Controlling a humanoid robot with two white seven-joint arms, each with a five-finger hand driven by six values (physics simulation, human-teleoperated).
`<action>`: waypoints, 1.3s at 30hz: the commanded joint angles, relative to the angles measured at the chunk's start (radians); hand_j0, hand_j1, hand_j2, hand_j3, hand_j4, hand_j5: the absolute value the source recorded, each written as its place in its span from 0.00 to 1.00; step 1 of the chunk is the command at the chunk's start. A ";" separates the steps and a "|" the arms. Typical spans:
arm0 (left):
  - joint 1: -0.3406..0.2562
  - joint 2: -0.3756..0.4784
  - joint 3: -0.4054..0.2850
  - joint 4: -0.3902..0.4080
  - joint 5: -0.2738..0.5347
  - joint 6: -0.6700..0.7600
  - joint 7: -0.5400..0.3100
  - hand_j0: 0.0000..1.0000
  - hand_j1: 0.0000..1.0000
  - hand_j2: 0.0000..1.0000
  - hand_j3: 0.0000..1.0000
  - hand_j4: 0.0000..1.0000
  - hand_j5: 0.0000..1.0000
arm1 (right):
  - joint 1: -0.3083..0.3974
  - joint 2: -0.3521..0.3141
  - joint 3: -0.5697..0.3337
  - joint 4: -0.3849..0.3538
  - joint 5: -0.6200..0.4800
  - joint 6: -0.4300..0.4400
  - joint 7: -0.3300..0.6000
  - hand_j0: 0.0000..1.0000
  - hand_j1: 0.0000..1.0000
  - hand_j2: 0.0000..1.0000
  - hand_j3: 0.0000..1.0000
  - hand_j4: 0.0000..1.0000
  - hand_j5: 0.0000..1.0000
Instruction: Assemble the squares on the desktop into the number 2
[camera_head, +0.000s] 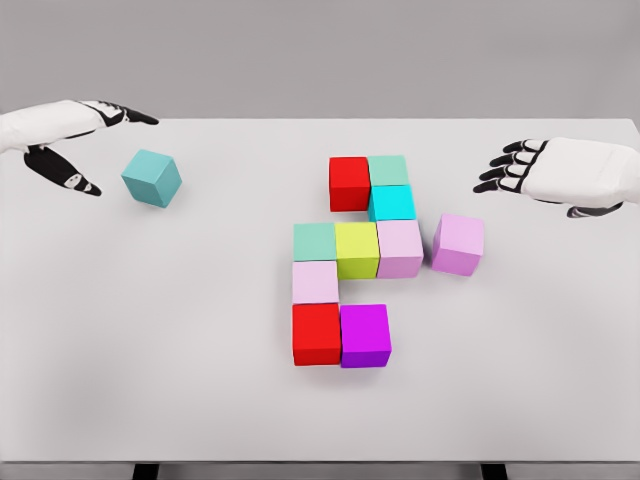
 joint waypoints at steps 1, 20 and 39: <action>0.000 -0.003 0.001 0.018 -0.017 0.003 0.000 1.00 1.00 1.00 1.00 1.00 1.00 | -0.002 0.002 -0.001 0.001 -0.009 0.002 0.000 1.00 1.00 1.00 1.00 1.00 1.00; -0.097 -0.230 -0.083 0.363 -0.140 0.003 0.000 1.00 1.00 1.00 1.00 1.00 1.00 | 0.000 0.161 0.212 0.392 -0.573 0.002 0.000 1.00 1.00 1.00 1.00 1.00 1.00; -0.138 -0.283 -0.081 0.451 -0.210 0.003 0.000 1.00 1.00 1.00 1.00 1.00 1.00 | -0.028 0.233 0.235 0.569 -0.581 0.002 0.000 1.00 1.00 1.00 1.00 1.00 1.00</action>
